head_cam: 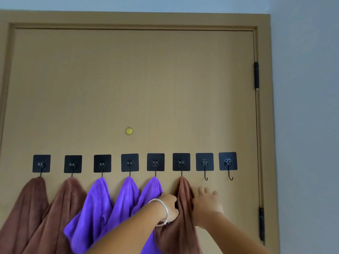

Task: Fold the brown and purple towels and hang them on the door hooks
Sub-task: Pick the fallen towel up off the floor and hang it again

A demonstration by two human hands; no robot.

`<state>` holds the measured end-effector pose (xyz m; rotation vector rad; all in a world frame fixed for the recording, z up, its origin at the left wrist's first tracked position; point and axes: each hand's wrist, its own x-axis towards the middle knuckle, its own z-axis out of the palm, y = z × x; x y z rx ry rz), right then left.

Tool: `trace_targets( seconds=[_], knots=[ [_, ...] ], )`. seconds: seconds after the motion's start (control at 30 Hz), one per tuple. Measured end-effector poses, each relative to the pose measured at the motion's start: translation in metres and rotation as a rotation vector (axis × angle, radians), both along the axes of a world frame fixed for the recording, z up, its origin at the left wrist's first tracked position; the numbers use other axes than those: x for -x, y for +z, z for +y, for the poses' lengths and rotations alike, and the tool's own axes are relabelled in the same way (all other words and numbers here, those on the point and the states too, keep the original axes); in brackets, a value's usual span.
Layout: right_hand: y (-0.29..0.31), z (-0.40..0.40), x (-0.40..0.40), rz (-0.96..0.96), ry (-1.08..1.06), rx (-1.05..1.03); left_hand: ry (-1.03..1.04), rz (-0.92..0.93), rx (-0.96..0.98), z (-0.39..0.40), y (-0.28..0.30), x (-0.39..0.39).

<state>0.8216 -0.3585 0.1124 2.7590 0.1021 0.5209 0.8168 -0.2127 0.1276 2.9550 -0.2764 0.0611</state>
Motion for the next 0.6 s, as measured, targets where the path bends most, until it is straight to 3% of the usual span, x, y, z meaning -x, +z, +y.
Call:
trace_targets(
  seconds=[0.13, 0.23, 0.4, 0.6],
  knots=[
    [-0.006, -0.008, 0.017, 0.019, 0.007, -0.064, 0.037, 0.006, -0.141, 0.005, 0.004, 0.018],
    [0.003, -0.016, 0.031, 0.000, 0.019, -0.105, -0.016, -0.172, -0.330, 0.012, 0.014, 0.028],
    [0.022, -0.036, 0.060, -0.087, 0.019, -0.252, -0.078, -0.542, -0.256, 0.014, 0.028, 0.044],
    [0.025, -0.066, 0.100, -0.150, -0.044, -0.299, -0.304, -0.652, -0.199, -0.017, 0.024, 0.049]
  ],
)
